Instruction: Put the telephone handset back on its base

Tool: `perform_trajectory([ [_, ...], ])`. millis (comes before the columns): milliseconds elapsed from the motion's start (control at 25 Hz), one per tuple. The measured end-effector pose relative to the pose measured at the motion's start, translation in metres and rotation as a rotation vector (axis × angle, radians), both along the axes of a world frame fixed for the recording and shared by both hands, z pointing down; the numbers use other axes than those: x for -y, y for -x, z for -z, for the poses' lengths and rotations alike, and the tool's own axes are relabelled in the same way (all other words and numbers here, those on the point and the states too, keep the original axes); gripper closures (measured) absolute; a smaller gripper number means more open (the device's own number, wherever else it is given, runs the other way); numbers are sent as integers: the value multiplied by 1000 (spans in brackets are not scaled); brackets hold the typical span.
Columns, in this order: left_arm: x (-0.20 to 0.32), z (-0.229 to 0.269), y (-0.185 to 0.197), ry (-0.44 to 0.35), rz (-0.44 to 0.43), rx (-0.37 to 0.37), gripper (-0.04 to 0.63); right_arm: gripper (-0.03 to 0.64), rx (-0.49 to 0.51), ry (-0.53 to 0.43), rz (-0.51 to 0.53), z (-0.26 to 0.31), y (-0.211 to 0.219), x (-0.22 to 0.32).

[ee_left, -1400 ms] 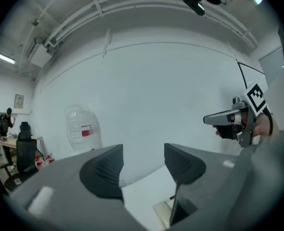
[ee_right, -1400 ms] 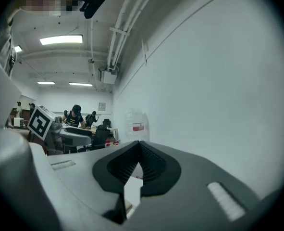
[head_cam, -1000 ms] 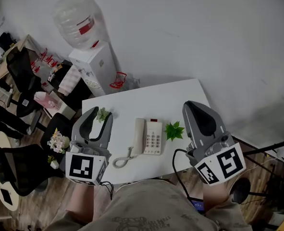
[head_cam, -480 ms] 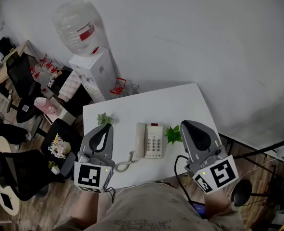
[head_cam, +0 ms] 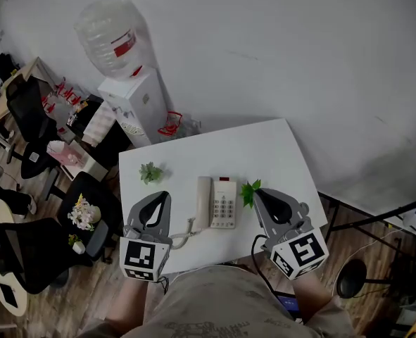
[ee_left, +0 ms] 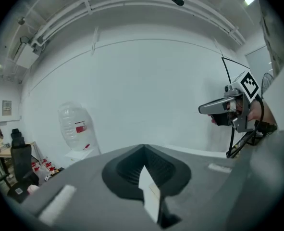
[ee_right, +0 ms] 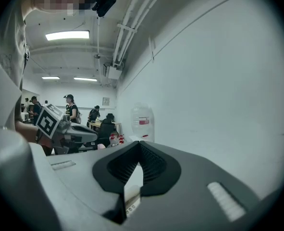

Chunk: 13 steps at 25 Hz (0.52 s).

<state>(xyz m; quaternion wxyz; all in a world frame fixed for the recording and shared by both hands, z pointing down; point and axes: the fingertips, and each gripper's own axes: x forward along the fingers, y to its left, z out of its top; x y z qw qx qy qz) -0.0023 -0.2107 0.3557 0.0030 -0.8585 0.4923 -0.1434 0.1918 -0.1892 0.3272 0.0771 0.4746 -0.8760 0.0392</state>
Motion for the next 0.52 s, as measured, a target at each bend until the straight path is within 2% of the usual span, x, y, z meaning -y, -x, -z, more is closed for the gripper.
perform_trajectory([
  [240, 1, 5, 6, -7, 9, -1, 594, 589, 19, 9, -35, 0, -14, 10],
  [520, 2, 18, 5, -22, 10, -23, 594, 589, 63, 24, -16, 1, -6, 15],
])
